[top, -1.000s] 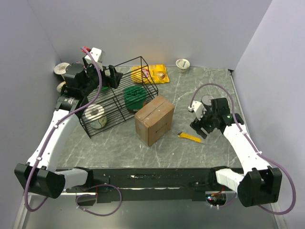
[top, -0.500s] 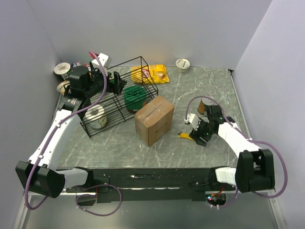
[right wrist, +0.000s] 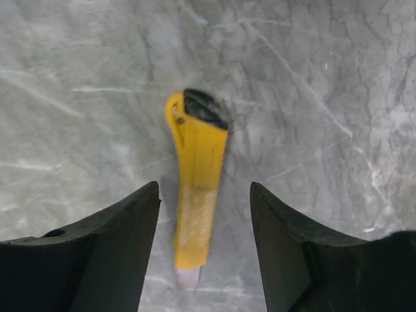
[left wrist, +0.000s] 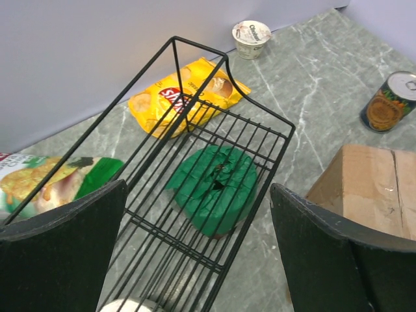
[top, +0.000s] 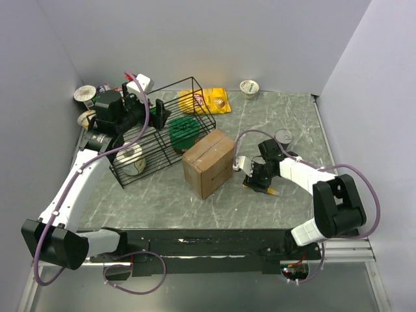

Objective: Unpack the express box

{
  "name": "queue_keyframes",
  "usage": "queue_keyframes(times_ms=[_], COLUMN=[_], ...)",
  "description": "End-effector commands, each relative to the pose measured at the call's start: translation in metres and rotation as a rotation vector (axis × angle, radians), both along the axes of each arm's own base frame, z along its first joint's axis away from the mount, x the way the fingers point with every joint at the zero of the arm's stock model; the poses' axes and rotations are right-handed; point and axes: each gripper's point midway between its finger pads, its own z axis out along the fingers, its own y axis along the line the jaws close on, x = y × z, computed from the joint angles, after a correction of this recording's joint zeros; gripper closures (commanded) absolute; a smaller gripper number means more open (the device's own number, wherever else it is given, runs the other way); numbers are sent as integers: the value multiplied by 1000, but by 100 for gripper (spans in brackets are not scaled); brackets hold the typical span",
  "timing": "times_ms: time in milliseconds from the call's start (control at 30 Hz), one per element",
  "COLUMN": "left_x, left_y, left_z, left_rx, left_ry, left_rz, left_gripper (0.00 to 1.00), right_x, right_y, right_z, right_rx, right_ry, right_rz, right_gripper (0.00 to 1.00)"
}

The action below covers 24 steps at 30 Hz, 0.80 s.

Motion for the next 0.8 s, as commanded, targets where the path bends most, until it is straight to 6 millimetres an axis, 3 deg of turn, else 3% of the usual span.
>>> queue_keyframes(times_ms=[0, 67, 200, 300, 333, 400, 500, 600, 633, 767], left_x=[2, 3, 5, 7, 7, 9, 8, 4, 3, -1], left_y=[5, 4, -3, -8, -10, -13, -21, -31, -34, -44], left_z=[26, 28, 34, 38, 40, 45, 45, 40, 40, 37], left_rx=[19, 13, -16, -42, -56, -68, -68, -102, -102, -112], left_ry=[-81, -84, -83, -76, -72, -71, -61, -32, -32, -22], left_rz=[22, 18, -6, -26, -29, -40, -73, -98, -108, -147], left_gripper=[4, 4, 3, 4, 4, 4, 4, 4, 3, 3], right_x=[22, 18, 18, 11, 9, 3, 7, 16, 7, 11], right_y=[-1, -6, -6, -9, -11, -11, 0, 15, 22, 39], right_z=[0, -9, -8, -12, -12, -6, 32, 89, 101, 138], right_rx=[-37, -66, -69, -84, -90, -75, 41, 156, 205, 314], right_ry=[-73, -74, -81, -52, -49, -22, -50, -90, -54, -41], right_rz=[3, 12, 24, 35, 33, 4, -51, -107, -128, -175], right_gripper=[39, 42, 52, 67, 80, 89, 98, 100, 100, 100])
